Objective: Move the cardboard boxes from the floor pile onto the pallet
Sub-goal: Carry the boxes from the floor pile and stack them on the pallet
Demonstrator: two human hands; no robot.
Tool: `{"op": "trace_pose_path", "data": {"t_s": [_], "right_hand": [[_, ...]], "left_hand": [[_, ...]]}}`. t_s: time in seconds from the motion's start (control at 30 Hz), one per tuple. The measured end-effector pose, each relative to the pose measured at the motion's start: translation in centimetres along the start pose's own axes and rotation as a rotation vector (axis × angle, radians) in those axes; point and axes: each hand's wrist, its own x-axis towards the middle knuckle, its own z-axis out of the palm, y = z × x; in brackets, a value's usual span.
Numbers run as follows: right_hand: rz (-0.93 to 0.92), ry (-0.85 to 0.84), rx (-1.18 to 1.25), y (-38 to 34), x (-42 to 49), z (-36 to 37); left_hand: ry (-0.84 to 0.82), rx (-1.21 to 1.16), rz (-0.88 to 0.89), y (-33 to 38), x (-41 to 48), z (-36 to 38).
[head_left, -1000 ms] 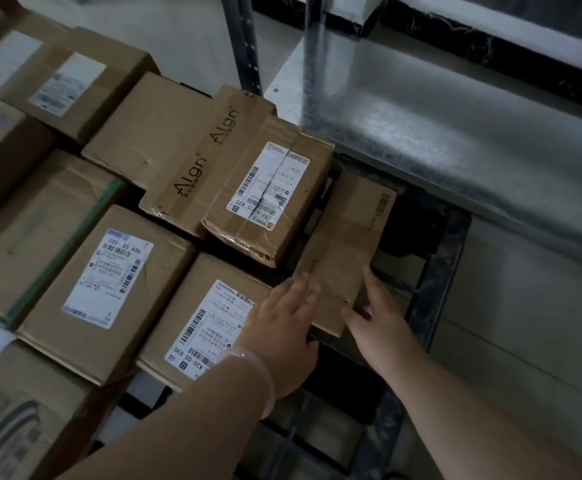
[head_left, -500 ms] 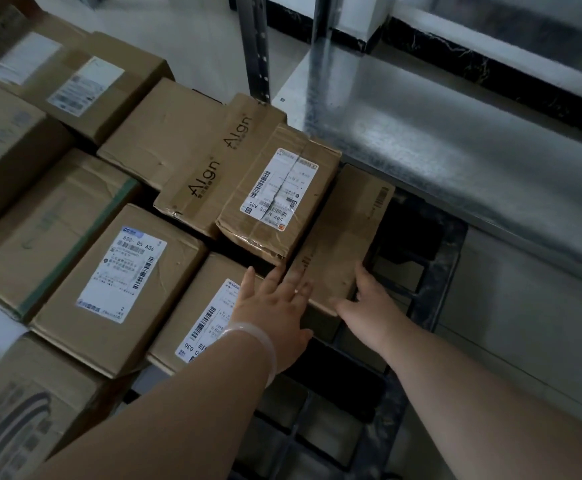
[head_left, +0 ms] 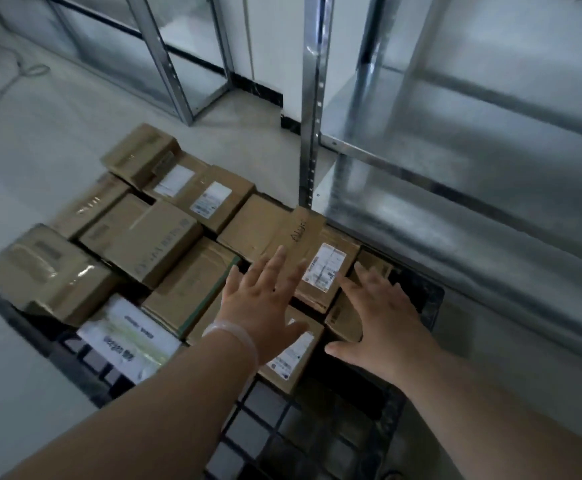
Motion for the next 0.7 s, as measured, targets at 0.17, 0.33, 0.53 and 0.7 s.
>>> {"op": "trace_pose_path", "data": {"t_s": [0.17, 0.33, 0.53, 0.7], "right_hand": [[-0.126, 0.036, -0.053, -8.8, -7.9, -8.6], [-0.314, 0.024, -0.084, -15.3, -13.9, -13.7], [-0.595, -0.025, -0.211, -22.2, -18.8, -17.2], [-0.895, -0.019, -0.367, -28.7, -24.7, -17.7]], "left_hand": [[0.08, -0.057, -0.062, -0.1, -8.4, -12.2], [0.129, -0.05, -0.187, -0.1, -17.5, -20.1], [0.19, -0.084, -0.496, 0.2, -29.3, -23.8], [0.273, -0.143, -0.733, 1.1, -40.1, -24.6]]}}
